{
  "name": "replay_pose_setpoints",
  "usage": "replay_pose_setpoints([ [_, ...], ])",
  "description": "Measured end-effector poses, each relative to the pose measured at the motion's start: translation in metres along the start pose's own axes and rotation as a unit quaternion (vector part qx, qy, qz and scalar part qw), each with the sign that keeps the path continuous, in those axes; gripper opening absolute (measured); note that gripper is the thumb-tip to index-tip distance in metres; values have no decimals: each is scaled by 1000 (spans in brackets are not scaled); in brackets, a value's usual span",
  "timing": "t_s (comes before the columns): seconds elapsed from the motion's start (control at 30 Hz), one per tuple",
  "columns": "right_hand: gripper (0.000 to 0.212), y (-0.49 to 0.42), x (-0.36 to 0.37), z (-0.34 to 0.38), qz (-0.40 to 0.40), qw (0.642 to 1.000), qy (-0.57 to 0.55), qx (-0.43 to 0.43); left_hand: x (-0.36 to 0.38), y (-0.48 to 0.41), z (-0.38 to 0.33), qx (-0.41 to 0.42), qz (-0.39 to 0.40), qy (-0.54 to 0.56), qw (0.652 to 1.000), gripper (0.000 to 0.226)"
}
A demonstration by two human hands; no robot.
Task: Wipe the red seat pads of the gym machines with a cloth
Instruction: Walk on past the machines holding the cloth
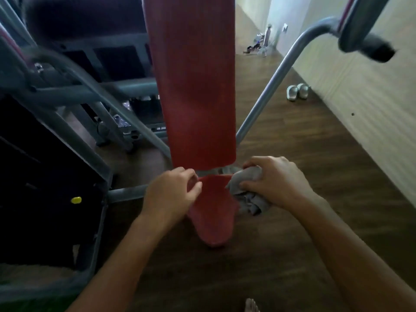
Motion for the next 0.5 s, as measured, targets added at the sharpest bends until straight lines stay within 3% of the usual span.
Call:
replay_pose_setpoints([
  [0.2,27,96,-115,10,-50,998,32,24,-115,39,-74,41,-68,45,996,25],
  [0.3,27,126,-144,-8,-77,993,78,33,-134,45,-112,37,-79,59,994,24],
  [0.5,27,155,-204,-69,-76,995,60,19,-143,42,-214,56,-72,27,996,27],
])
Point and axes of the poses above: each hand's wrist, its own y-axis away from the middle knuckle, its own x-axis out of the palm, z = x × y, the point moved 4 cm from there along -y, towards the middle knuckle, and after that the axes turned 13 degrees about -y, right-handed, at the moved point
